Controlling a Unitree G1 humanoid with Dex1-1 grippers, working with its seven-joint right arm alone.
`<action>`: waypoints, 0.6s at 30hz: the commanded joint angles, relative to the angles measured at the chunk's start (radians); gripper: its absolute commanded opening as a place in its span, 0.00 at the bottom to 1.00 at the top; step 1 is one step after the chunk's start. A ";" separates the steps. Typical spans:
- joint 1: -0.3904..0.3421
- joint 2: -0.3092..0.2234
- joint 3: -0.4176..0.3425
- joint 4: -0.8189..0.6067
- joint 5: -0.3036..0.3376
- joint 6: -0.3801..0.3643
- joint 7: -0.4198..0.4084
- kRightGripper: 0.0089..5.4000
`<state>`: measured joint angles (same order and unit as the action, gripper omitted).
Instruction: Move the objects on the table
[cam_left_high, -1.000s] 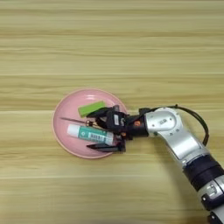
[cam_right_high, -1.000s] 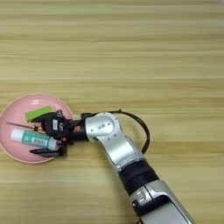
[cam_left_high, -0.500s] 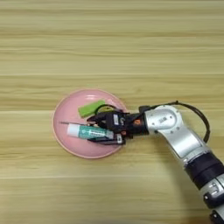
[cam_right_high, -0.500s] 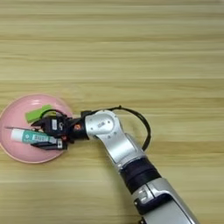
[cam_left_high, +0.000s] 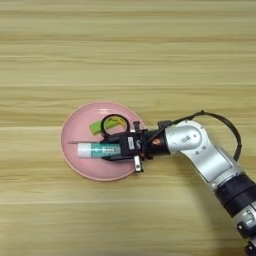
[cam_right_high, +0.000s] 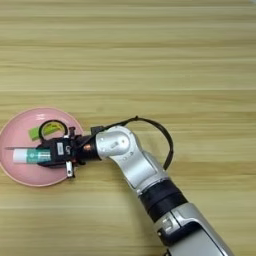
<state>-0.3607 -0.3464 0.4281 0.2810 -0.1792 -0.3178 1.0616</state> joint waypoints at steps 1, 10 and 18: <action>-0.045 -0.032 -0.010 -0.035 -0.020 -0.002 -0.034 0.27; -0.054 -0.041 -0.002 -0.015 -0.048 -0.017 -0.055 0.27; -0.063 -0.038 -0.003 0.004 -0.040 -0.025 -0.060 0.27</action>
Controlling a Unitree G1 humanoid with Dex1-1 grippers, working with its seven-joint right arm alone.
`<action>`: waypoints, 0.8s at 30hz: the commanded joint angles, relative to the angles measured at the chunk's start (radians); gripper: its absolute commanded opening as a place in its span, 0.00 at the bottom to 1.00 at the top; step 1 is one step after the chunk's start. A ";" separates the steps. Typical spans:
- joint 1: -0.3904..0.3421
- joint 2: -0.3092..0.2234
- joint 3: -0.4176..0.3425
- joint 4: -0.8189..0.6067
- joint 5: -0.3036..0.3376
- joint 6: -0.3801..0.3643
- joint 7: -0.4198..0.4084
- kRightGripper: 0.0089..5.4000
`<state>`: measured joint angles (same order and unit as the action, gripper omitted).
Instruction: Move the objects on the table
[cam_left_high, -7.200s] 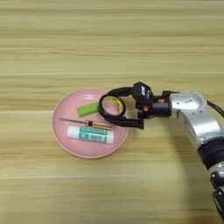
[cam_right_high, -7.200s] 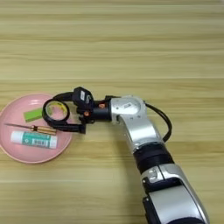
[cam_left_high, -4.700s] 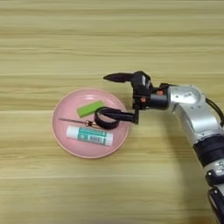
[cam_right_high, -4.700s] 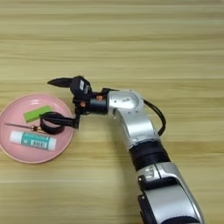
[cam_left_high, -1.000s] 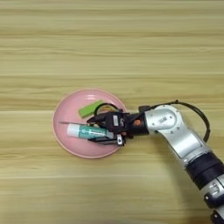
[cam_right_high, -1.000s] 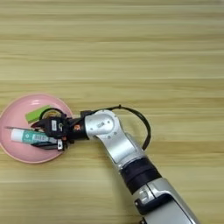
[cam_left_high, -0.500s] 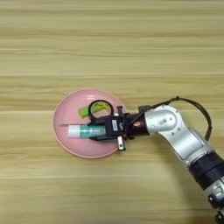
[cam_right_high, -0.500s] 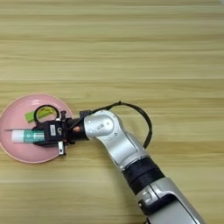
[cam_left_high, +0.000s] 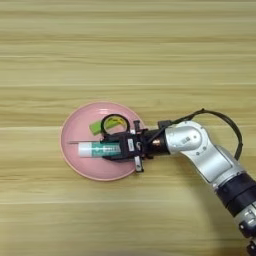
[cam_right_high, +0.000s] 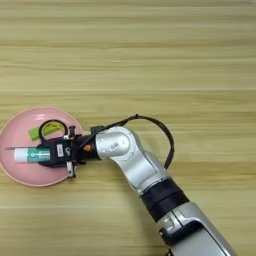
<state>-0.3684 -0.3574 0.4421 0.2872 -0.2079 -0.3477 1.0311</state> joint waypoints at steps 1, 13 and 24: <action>-0.057 -0.025 -0.019 -0.001 -0.005 0.006 -0.027 0.27; -0.095 -0.036 -0.053 0.053 0.004 -0.010 -0.043 0.27; -0.149 -0.051 -0.084 0.167 -0.014 -0.040 -0.097 0.27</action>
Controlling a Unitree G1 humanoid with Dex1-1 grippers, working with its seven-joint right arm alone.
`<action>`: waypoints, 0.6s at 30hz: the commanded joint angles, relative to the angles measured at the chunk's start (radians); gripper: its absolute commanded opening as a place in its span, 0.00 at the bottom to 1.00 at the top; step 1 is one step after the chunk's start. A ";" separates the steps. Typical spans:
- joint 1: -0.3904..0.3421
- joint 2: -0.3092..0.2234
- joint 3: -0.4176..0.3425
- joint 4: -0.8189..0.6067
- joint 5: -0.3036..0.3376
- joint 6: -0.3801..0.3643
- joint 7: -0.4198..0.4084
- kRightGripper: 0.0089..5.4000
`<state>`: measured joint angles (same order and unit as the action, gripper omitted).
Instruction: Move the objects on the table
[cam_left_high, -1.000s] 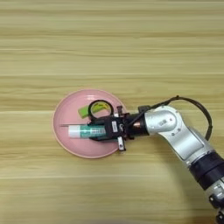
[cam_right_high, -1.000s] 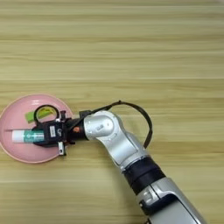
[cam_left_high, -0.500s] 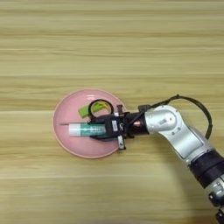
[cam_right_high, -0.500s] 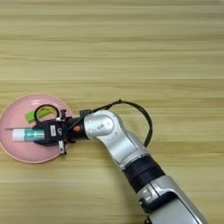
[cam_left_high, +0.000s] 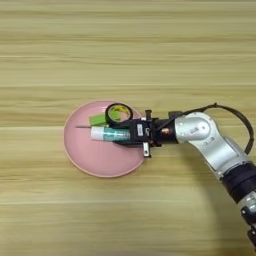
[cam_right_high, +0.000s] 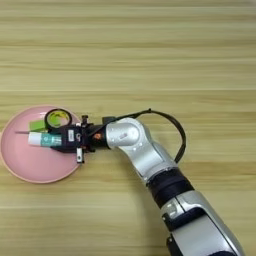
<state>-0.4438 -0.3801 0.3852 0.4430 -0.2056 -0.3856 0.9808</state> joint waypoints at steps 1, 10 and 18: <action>-0.078 -0.028 -0.027 0.020 -0.019 -0.005 -0.053 0.27; -0.117 -0.004 -0.017 0.110 -0.072 -0.021 -0.152 0.27; -0.146 0.009 -0.010 0.167 -0.113 -0.018 -0.220 0.27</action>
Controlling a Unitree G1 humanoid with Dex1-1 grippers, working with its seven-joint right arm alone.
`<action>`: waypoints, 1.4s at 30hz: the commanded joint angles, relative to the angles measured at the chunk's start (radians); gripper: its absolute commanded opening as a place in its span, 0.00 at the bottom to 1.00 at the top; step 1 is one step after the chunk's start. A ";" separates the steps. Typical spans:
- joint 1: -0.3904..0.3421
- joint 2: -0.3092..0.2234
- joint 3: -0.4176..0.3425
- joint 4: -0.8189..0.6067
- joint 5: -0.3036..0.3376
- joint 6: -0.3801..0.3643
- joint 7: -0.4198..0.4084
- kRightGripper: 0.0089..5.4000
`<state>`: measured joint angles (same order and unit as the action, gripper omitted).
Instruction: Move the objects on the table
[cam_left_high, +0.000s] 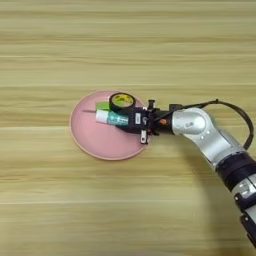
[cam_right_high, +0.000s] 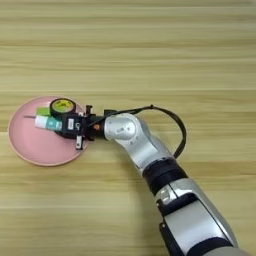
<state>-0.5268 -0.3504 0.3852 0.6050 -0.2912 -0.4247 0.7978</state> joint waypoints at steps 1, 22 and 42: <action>-0.066 -0.020 -0.009 0.011 -0.032 0.023 -0.045 0.27; -0.121 0.001 -0.004 0.112 -0.079 0.031 -0.140 0.27; -0.149 0.009 -0.002 0.169 -0.091 0.020 -0.166 0.27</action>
<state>-0.6248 -0.3185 0.3897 0.7809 -0.3699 -0.4251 0.6406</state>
